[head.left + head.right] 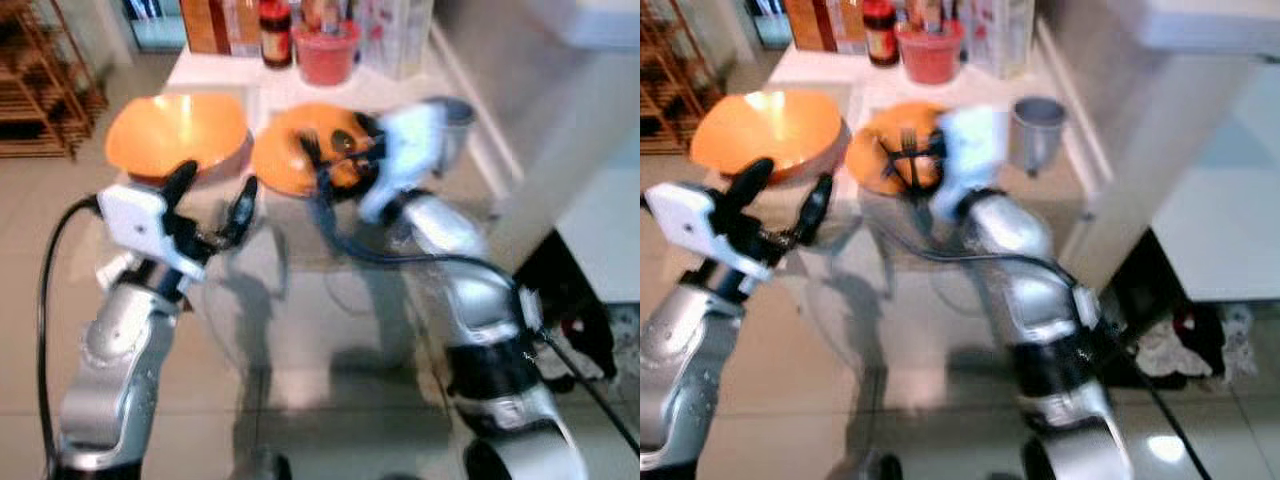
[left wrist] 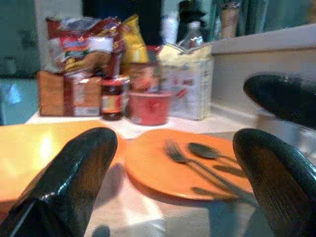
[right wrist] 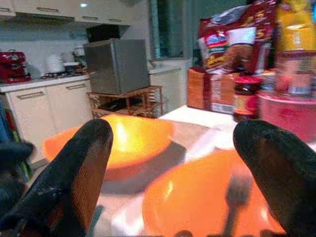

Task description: Setting the table

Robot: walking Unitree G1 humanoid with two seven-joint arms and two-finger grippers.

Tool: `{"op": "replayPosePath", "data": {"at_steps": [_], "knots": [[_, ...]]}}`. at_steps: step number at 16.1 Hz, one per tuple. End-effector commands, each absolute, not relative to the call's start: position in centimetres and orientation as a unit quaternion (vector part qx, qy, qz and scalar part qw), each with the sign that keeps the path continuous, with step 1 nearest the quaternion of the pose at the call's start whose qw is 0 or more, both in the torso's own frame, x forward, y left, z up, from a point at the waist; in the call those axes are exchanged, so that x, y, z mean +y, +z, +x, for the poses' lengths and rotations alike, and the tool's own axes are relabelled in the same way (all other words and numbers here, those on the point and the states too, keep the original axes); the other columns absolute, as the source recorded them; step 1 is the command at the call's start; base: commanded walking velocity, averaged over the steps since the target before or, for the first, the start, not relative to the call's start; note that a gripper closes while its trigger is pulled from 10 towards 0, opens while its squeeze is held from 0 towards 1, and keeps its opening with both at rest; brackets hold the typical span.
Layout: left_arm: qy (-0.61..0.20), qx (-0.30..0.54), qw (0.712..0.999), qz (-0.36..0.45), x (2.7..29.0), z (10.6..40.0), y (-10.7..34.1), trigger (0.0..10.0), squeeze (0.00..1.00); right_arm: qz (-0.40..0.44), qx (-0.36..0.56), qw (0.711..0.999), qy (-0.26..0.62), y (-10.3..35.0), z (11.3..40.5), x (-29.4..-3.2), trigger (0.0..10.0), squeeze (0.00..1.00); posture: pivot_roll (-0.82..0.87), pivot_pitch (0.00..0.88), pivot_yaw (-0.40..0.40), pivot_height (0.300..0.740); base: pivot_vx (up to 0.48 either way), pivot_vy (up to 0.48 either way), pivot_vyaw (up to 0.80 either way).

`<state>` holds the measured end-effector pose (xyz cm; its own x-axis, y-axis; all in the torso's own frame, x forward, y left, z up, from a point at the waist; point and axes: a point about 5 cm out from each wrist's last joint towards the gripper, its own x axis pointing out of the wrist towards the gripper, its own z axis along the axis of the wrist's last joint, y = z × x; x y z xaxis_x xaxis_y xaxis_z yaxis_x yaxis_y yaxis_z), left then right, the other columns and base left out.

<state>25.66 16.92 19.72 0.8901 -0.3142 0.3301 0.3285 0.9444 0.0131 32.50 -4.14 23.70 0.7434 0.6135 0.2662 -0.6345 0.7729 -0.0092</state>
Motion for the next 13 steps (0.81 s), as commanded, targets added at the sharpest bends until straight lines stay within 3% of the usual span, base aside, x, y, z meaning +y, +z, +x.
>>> {"op": "replayPosePath", "data": {"at_steps": [1, 2, 3, 7, 11, 12, 13], "knots": [[-0.174, -0.162, 0.971, -0.021, 16.2, 25.7, 19.8, 10.0, 0.0, 0.037, -0.126, 0.941, 0.312, 24.4, 32.9, -5.0, 10.0, 0.0, -0.09, 0.079, 0.016, 0.74, 0.0, 0.0, 0.0], [-0.173, -0.16, 0.972, -0.025, 15.9, 25.7, 19.7, 1.7, 0.0, 0.025, -0.123, 0.941, 0.313, 25.0, 33.0, -4.6, 10.0, 0.0, -0.09, 0.08, 0.016, 0.74, 0.0, 0.0, 0.0], [-0.177, -0.16, 0.97, -0.041, 15.8, 25.6, 19.7, 0.0, 0.0, 0.007, -0.119, 0.943, 0.31, 25.5, 33.0, -4.3, 10.0, 0.0, -0.09, 0.08, 0.016, 0.74, 0.0, 0.0, 0.0], [-0.176, -0.16, 0.971, -0.032, 16.0, 25.7, 20.0, 0.0, 0.0, -0.037, -0.068, 0.957, 0.279, 26.6, 33.4, -2.7, 10.0, 0.0, -0.09, 0.082, 0.017, 0.74, 0.0, 0.0, 0.0], [-0.187, -0.155, 0.97, -0.014, 15.5, 25.6, 20.2, 0.0, 0.0, -0.017, 0.03, 0.986, 0.164, 25.4, 35.6, -4.1, 10.0, 0.0, -0.08, 0.084, 0.009, 0.74, 0.0, 0.0, 0.0], [-0.19, -0.152, 0.97, -0.008, 15.4, 25.5, 20.2, 1.0, 0.0, -0.017, 0.04, 0.989, 0.144, 25.3, 35.8, -4.5, 10.0, 0.0, -0.08, 0.085, 0.008, 0.74, 0.0, 0.0, 0.0], [-0.199, -0.143, 0.969, 0.004, 15.1, 25.4, 20.0, 10.0, 0.0, -0.024, 0.061, 0.991, 0.119, 24.8, 36.0, -5.2, 10.0, 0.0, -0.08, 0.085, 0.003, 0.74, 0.0, 0.0, 0.0]]}}
